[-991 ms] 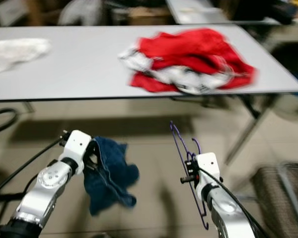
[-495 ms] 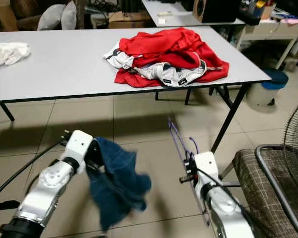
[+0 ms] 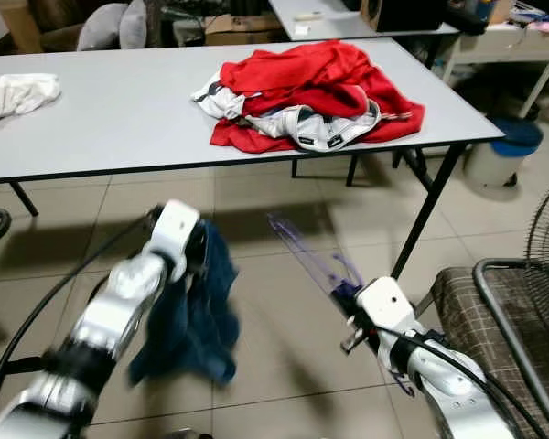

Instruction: Hang hanger

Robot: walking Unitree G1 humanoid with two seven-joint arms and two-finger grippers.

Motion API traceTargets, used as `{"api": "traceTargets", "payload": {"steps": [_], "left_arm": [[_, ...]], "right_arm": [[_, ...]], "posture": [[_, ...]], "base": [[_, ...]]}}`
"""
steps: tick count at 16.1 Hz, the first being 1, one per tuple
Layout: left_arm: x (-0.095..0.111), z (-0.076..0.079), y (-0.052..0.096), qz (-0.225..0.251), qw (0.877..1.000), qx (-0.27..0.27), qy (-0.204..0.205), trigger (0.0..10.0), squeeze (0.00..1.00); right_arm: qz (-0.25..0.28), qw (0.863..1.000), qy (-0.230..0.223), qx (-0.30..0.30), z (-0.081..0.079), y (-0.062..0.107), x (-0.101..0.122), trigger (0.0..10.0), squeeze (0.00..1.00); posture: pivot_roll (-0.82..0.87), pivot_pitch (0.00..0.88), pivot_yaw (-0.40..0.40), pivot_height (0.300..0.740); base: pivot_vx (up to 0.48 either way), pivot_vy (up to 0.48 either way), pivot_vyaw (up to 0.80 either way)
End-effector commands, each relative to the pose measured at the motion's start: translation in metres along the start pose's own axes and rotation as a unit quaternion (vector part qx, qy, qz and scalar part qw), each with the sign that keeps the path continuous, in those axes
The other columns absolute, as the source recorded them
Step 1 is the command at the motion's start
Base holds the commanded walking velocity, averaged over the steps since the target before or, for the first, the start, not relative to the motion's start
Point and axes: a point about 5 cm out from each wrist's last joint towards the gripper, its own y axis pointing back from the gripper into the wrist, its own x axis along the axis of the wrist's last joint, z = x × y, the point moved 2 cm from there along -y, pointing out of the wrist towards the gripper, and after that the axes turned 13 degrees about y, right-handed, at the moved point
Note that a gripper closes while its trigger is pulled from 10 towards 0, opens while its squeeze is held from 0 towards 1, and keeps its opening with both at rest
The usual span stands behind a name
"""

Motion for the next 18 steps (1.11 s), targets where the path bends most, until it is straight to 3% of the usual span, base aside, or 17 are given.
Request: {"api": "traceTargets", "payload": {"steps": [1, 2, 3, 4, 5, 7, 11, 13, 15, 17, 18], "left_arm": [[0.011, -0.007, -0.003, 0.012, 1.000, 0.013, 0.001, 10.0, 0.00], [0.012, -0.009, -0.004, 0.012, 1.000, 0.017, 0.000, 10.0, 0.00], [0.021, -0.018, -0.008, 0.013, 0.999, 0.033, 0.015, 4.5, 0.00], [0.024, -0.019, -0.008, 0.019, 0.999, 0.033, 0.016, 3.1, 0.00], [0.033, -0.022, -0.009, 0.034, 0.998, 0.036, 0.025, 0.0, 0.00], [0.050, -0.022, -0.012, 0.053, 0.998, 0.022, 0.036, 0.0, 0.00], [0.070, -0.016, -0.016, 0.098, 0.995, -0.010, -0.029, 0.0, 0.00], [0.079, -0.021, -0.016, 0.120, 0.993, 0.002, -0.014, 0.0, 0.00], [0.082, -0.025, -0.015, 0.136, 0.991, -0.005, -0.017, 0.0, 0.00], [0.076, -0.028, -0.013, 0.141, 0.986, -0.012, -0.090, 0.0, 0.00], [0.072, -0.032, -0.014, 0.131, 0.988, -0.012, -0.081, 0.0, 0.00]], "right_arm": [[0.014, 0.999, 0.016, 0.027, -0.001, 0.004, 0.010, 10.0, 0.00], [0.014, 0.999, 0.023, 0.035, -0.002, 0.006, 0.011, 10.0, 0.00], [0.016, 0.997, 0.048, 0.061, 0.001, 0.018, 0.019, 10.0, 0.00], [0.020, 0.997, 0.049, 0.064, 0.002, 0.020, 0.022, 10.0, 0.00], [0.030, 0.996, 0.048, 0.072, 0.002, 0.021, 0.029, 10.0, 0.00], [0.047, 0.994, 0.047, 0.085, 0.002, 0.020, 0.041, 10.0, 0.00], [0.062, 0.997, -0.007, 0.055, -0.002, -0.016, 0.048, 10.0, 0.00], [0.063, 0.996, -0.016, 0.058, -0.005, -0.026, 0.049, 10.0, 0.00], [0.060, 0.996, -0.015, 0.063, -0.007, -0.033, 0.050, 10.0, 0.00], [0.059, 0.996, -0.015, 0.072, -0.009, -0.037, 0.050, 10.0, 0.00], [0.058, 0.996, -0.013, 0.073, -0.010, -0.040, 0.049, 10.0, 0.00]], "posture": [[-0.11, 0.040, 0.086, 0.740], [-0.11, 0.040, 0.086, 0.740], [-0.12, 0.052, 0.106, 0.740], [-0.11, 0.054, 0.107, 0.740], [-0.10, 0.058, 0.109, 0.740], [-0.09, 0.060, 0.110, 0.740], [-0.05, 0.063, 0.107, 0.740], [-0.03, 0.061, 0.101, 0.740], [-0.02, 0.063, 0.100, 0.740], [-0.02, 0.058, 0.098, 0.740], [-0.02, 0.052, 0.108, 0.740]], "base": [[0.000, 0.000, 0.00], [0.000, 0.000, 0.00], [0.000, 0.000, 0.00], [0.000, 0.000, 0.00], [0.000, 0.000, 0.00], [0.000, 0.000, 0.00], [0.000, 0.000, 0.00], [0.000, 0.000, 0.00], [0.000, 0.000, 0.00], [0.000, 0.000, 0.00], [0.000, 0.000, 0.00]]}}
